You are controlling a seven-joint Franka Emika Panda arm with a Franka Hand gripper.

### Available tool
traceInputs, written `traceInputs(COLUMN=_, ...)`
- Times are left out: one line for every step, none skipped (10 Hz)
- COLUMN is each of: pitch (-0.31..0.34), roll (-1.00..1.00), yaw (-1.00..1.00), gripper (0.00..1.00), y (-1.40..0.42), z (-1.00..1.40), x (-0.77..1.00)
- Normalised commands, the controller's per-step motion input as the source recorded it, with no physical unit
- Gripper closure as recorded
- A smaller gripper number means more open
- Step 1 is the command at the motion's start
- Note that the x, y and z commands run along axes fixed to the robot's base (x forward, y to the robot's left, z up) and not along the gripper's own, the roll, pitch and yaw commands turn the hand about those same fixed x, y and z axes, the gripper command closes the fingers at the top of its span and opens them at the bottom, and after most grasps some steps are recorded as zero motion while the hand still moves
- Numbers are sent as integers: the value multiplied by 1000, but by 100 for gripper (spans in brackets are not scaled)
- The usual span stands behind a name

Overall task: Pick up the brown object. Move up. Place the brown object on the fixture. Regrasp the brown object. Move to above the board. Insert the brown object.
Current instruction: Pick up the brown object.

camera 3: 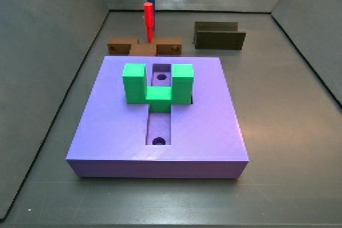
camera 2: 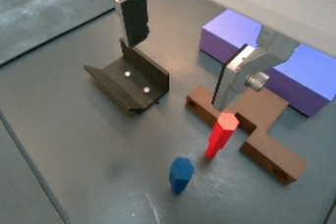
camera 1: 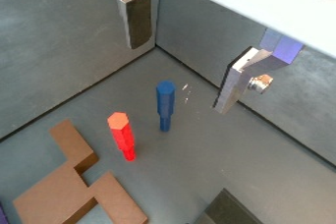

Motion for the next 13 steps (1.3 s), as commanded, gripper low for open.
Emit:
traceInputs(pitch=-9, roll=0, yaw=3, gripper=0, y=-254, z=-77, x=0)
traceInputs(pitch=0, roll=0, yaw=274, gripper=0, y=-606, z=-131, x=6)
traceInputs(pitch=-34, roll=37, yaw=274, gripper=0, y=-823, z=-251, x=-6)
traceInputs(pitch=0, roll=130, yaw=97, gripper=0, y=-900, z=-234, x=0)
traceInputs(pitch=3, roll=201, yaw=0, gripper=0, y=-997, z=-243, x=0)
traceInputs(pitch=3, roll=219, yaw=0, gripper=0, y=-1000, z=-289, x=0)
traceInputs(pitch=6, roll=153, yaw=-151, gripper=0, y=-931, z=-634, x=0)
traceInputs(pitch=-16, roll=0, yaw=0, gripper=0, y=-589, z=-957, x=-111)
traceInputs(pitch=0, roll=24, yaw=0, gripper=0, y=-560, z=-1000, x=-129)
traceInputs(pitch=-66, roll=29, yaw=-14, gripper=0, y=-503, z=-797, x=-266)
traceInputs(pitch=-56, roll=73, yaw=-177, gripper=0, y=-309, z=-623, x=-206)
traceInputs(pitch=-117, roll=7, yaw=-249, gripper=0, y=-109, z=-637, x=-526)
traceInputs(pitch=-106, roll=0, yaw=-166, gripper=0, y=-117, z=-734, x=-520)
